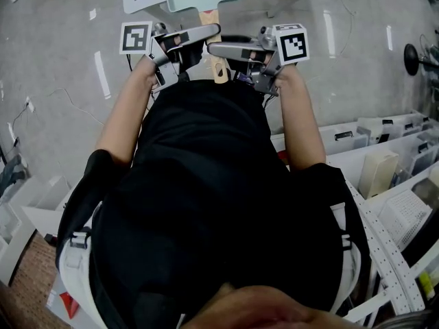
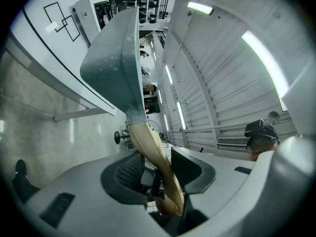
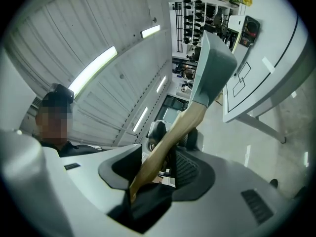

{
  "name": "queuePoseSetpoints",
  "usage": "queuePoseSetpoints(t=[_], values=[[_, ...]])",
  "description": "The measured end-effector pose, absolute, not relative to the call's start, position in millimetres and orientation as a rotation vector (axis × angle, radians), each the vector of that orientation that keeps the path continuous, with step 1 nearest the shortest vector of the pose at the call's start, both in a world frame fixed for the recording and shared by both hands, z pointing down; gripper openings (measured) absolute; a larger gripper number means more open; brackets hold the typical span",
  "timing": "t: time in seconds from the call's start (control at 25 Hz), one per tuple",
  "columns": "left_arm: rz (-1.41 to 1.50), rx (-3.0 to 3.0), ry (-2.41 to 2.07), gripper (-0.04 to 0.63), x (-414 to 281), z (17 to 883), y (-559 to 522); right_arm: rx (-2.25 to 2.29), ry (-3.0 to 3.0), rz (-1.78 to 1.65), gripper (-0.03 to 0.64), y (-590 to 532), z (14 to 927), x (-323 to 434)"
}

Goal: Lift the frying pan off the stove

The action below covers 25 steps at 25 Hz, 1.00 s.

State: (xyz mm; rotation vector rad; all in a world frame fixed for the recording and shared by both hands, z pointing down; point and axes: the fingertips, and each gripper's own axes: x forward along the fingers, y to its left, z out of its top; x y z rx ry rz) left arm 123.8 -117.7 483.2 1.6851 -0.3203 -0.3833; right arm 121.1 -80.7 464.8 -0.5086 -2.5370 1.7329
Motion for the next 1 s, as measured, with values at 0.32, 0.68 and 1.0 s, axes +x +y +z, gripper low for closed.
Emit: queuePoseSetpoints(t=[0.32,0.68,1.0], values=[[-0.387,1.66,-0.332,0.172,124,492,-116,-0.527,-2.51,1.735,0.198,-80,472,122],[-0.402,1.656,-0.353,0.175,121,487,-113,-0.574,-2.493,1.716,0.199,-77,468,120],[-0.401,1.655,-0.371,0.176,121,490,-115,-0.594,-2.477,1.718,0.202,-78,470,121]])
